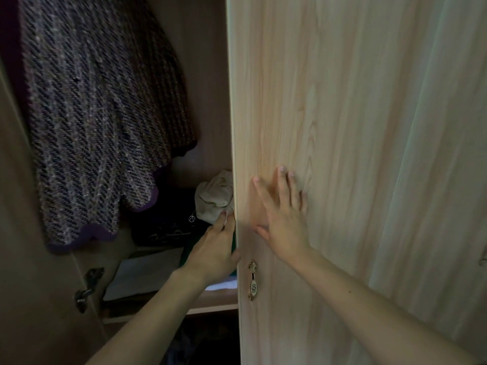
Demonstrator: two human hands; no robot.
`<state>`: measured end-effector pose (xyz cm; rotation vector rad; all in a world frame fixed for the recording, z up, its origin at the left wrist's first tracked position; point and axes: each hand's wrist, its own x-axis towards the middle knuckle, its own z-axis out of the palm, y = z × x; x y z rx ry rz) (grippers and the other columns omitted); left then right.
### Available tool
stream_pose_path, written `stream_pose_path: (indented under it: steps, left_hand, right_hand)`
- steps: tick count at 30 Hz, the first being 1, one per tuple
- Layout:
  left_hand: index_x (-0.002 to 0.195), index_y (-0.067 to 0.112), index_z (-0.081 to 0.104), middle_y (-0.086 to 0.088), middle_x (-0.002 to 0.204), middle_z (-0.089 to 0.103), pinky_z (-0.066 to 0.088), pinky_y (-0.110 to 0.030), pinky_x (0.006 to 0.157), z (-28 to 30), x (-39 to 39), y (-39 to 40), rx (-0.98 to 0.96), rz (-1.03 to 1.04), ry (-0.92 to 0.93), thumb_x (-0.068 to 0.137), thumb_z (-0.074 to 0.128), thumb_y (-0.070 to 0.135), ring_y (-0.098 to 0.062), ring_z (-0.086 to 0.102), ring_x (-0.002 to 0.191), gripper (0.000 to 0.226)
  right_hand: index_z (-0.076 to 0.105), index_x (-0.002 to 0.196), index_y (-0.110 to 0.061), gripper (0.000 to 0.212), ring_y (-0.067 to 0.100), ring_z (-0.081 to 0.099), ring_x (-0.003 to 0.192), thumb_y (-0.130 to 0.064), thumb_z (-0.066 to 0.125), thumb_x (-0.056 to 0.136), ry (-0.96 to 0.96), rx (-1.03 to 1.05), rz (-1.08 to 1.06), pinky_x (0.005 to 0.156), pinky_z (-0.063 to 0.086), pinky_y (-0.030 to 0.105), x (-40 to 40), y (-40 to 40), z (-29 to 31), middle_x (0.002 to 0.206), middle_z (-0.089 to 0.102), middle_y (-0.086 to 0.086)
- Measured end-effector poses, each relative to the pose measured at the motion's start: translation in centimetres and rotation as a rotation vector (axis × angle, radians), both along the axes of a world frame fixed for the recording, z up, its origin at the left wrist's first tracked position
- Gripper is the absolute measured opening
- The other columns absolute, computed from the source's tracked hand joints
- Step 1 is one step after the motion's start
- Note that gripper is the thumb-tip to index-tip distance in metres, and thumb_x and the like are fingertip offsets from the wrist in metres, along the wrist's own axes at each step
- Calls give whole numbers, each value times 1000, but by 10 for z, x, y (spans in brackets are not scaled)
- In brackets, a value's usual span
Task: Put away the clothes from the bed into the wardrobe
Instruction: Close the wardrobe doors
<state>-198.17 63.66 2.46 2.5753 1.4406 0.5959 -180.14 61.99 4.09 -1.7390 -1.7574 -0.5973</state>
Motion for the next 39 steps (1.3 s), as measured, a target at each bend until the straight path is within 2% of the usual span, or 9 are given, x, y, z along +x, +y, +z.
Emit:
stream_pose_path:
  steps: [7,14,19,24,28,30,32,34,39]
  left_hand:
    - [157,27,-4,0,166,-7,30,-38,115,-7,-3,16,-18,12,13,95,57,38,-27,15,150,88]
    - [157,27,1,-2,166,-2,37,-41,111,-9,-3,22,-23,54,61,95,56,40,-29,19,148,84]
    - [157,24,6,-1,166,-1,39,-41,108,-7,-14,7,4,82,126,96,55,39,-30,24,145,79]
    - [158,24,7,0,166,2,36,-41,114,-8,-38,-5,-7,106,76,95,57,39,-27,24,147,82]
    - [158,25,9,2,166,4,33,-39,114,-12,-51,-18,-8,82,19,96,56,40,-25,23,147,79]
    - [157,27,9,2,165,6,31,-44,116,-15,-56,-23,-5,83,-3,96,55,43,-26,22,146,78]
    - [157,28,10,2,165,8,28,-46,117,-18,-59,-29,8,90,-41,97,52,46,-26,20,147,75]
    - [157,27,12,1,165,11,26,-46,116,-19,-62,-40,11,109,-74,99,47,48,-26,20,147,71]
    - [156,27,16,-4,162,23,29,-50,115,-16,-67,-81,-2,165,-153,100,30,58,-32,25,145,66]
  right_hand:
    - [-7,155,-38,123,35,-22,148,-40,83,72,17,-28,-59,114,13,69,-7,27,-1,162,-23,11]
    - [-13,155,-36,123,38,-25,146,-39,81,76,-24,-36,-89,116,4,67,-8,32,-2,160,-28,14]
    - [-15,154,-37,125,38,-25,146,-41,81,74,-39,-54,-91,116,8,67,-8,26,2,159,-30,14]
    - [-15,153,-39,125,36,-26,146,-42,82,73,-2,-130,-59,119,12,62,-11,13,13,159,-32,10]
    - [-6,155,-31,109,30,-12,151,-36,75,83,93,-203,92,121,15,52,-22,-11,18,164,-14,6]
    - [5,157,-22,95,26,-1,152,-33,70,88,79,-213,174,122,17,48,-31,-27,10,165,1,7]
    - [16,156,-19,82,25,5,152,-35,65,92,126,-215,213,123,15,44,-38,-43,-1,165,10,7]
    - [19,155,-21,75,27,8,151,-39,60,95,180,-241,213,122,16,45,-39,-58,-7,164,13,7]
    - [18,154,-25,74,26,25,145,-44,58,95,239,-251,294,116,31,49,-38,-91,-6,157,32,2]
